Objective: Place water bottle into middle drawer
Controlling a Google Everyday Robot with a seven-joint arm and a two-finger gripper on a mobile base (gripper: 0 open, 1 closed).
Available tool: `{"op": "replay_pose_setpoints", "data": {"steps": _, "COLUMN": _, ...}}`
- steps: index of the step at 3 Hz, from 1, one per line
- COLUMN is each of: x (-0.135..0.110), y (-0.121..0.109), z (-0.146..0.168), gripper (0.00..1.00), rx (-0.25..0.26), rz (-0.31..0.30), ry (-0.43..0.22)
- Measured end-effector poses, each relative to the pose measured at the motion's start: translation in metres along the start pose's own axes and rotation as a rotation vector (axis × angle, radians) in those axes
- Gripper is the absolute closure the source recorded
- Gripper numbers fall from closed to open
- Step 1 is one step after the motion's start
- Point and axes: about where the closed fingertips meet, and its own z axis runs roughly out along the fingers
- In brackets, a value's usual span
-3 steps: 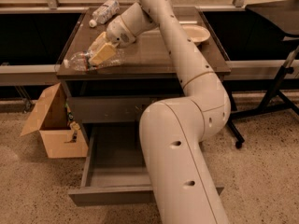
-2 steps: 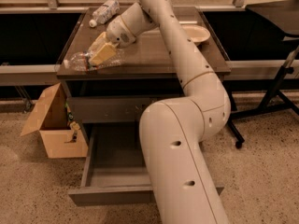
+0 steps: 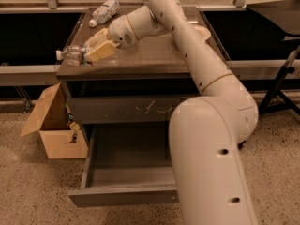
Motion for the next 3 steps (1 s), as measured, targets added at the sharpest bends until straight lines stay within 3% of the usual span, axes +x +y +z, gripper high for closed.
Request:
{"op": "replay_pose_setpoints", "data": {"steps": 1, "x": -0.022, "y": 0.042, "z": 0.002, "gripper": 1.0, "rx": 0.002, "rz": 0.005, "ry": -0.05}}
{"op": "replay_pose_setpoints", "data": {"steps": 2, "x": -0.009, "y": 0.084, "z": 0.031, "gripper": 1.0, "rx": -0.069, "rz": 0.059, "ry": -0.041}}
{"op": "replay_pose_setpoints", "data": {"steps": 3, "x": -0.009, "y": 0.084, "z": 0.03, "gripper": 1.0, "rx": -0.069, "rz": 0.06, "ry": -0.041}}
